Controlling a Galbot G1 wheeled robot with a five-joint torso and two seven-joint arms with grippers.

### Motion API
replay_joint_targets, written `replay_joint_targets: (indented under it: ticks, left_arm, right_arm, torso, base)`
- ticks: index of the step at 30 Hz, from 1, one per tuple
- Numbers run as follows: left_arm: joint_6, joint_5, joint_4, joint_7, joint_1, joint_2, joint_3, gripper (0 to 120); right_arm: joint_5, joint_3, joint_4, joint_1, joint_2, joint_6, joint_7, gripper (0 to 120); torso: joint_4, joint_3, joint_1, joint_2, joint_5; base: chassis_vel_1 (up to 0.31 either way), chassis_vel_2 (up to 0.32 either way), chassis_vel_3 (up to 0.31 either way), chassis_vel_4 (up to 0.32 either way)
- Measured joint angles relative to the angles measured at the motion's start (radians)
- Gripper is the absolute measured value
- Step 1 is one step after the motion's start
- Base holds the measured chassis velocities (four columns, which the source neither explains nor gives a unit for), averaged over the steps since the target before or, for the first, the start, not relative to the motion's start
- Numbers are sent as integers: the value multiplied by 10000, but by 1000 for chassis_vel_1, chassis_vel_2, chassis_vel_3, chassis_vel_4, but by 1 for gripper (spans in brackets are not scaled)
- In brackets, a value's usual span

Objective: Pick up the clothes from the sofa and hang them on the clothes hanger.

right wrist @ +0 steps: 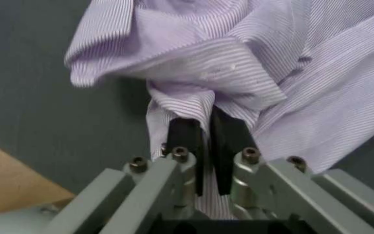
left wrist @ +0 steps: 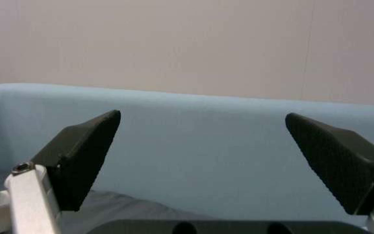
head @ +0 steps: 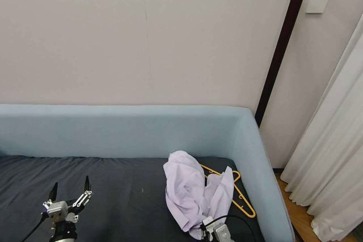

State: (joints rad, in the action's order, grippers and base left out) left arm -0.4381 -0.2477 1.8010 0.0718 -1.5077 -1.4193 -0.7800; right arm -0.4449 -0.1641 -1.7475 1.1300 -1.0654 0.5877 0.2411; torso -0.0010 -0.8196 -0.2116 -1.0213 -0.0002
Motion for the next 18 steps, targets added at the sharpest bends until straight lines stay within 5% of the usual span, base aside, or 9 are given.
replay_joint_targets:
  ticks: [12, 18]
  left_arm:
    - [-60, -125, -44, 8, -17, 114, -88, 100]
    - [-61, 44, 19, 6, -6, -11, 79, 100]
  right_arm:
    - [1343, 58, -1790, 1168, 912, 1448, -150, 52]
    - [5091, 178, -1763, 1460, 1252, -772, -1779, 75]
  torso:
    - [-2, 0, -1, 0, 1]
    - [-3, -1, -2, 1, 0]
  base:
    - [0, 0, 0, 0]
    - [0, 0, 0, 0]
